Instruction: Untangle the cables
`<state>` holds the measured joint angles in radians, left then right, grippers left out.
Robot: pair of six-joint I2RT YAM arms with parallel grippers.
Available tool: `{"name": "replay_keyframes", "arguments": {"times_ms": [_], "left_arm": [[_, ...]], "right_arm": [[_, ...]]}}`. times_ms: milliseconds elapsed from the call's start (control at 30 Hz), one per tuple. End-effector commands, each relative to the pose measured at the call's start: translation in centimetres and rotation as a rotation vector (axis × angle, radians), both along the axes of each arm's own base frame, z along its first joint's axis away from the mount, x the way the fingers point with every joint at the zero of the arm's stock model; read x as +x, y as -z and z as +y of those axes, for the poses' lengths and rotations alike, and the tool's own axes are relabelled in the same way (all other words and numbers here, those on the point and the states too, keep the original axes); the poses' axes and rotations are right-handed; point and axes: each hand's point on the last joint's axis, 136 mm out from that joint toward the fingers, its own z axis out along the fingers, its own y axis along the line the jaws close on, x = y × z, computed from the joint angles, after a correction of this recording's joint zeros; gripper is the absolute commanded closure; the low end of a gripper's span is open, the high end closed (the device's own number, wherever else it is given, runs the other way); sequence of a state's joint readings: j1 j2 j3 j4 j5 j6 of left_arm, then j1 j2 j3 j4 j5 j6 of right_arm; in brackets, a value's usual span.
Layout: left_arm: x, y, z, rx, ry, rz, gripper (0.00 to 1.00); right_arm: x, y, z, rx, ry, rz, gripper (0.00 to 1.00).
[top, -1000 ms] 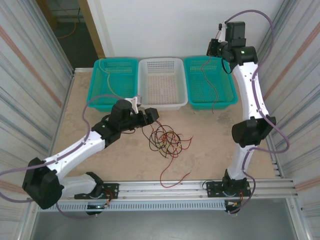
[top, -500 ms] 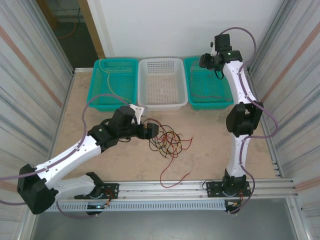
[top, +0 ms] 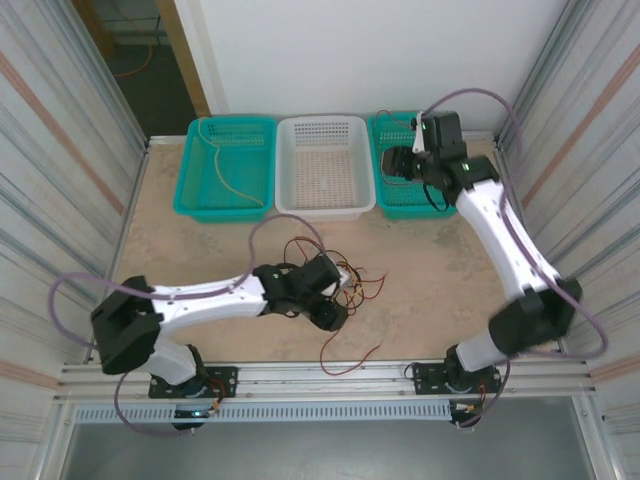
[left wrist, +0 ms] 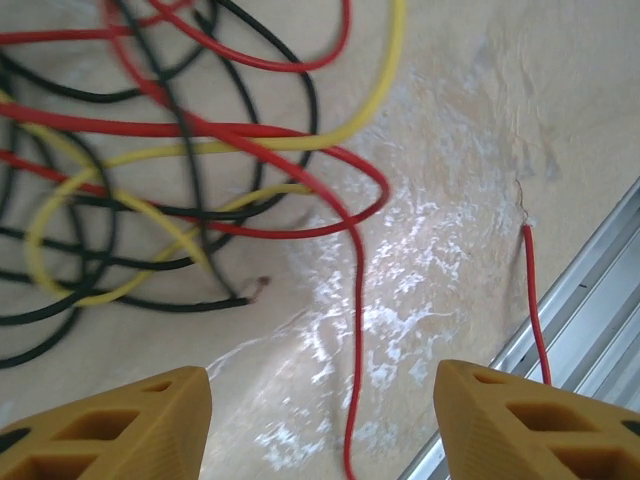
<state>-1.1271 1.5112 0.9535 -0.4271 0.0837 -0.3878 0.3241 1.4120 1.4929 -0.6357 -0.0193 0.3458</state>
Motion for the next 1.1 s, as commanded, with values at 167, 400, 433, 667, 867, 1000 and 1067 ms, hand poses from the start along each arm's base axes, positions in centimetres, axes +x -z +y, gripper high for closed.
{"name": "replay_keyframes", "arguments": {"times_ms": [167, 400, 433, 667, 867, 1000, 1067], "left_arm": [[-0.4, 2.3, -1.6, 0.122, 0.078, -0.011, 0.47], [-0.1, 4.6, -2.4, 0.190, 0.118, 0.011, 0.61], [-0.1, 5.0, -2.4, 0.208, 0.121, 0.017, 0.66], [0.5, 0.9, -2.7, 0.142, 0.133, -0.061, 0.96], [4.6, -11.2, -0.4, -0.127, 0.003, -0.228, 1.00], [6.0, -19.5, 1.4, -0.354, -0.018, -0.293, 1.00], [6.3, -22.9, 2.3, -0.444, -0.009, -0.308, 1.00]], "right_arm": [[-7.3, 1.6, -0.9, 0.056, 0.055, 0.011, 0.37], [-10.1, 1.5, -2.3, 0.087, 0.089, 0.005, 0.38], [-10.2, 1.4, -2.3, 0.090, 0.091, 0.004, 0.38], [-10.2, 0.8, -2.3, 0.103, 0.088, -0.013, 0.38], [-10.1, 0.0, -0.1, 0.187, -0.011, -0.037, 0.37], [-10.3, -0.6, 2.8, 0.308, -0.135, -0.039, 0.36], [-10.7, -1.2, 4.2, 0.368, -0.198, -0.047, 0.35]]}}
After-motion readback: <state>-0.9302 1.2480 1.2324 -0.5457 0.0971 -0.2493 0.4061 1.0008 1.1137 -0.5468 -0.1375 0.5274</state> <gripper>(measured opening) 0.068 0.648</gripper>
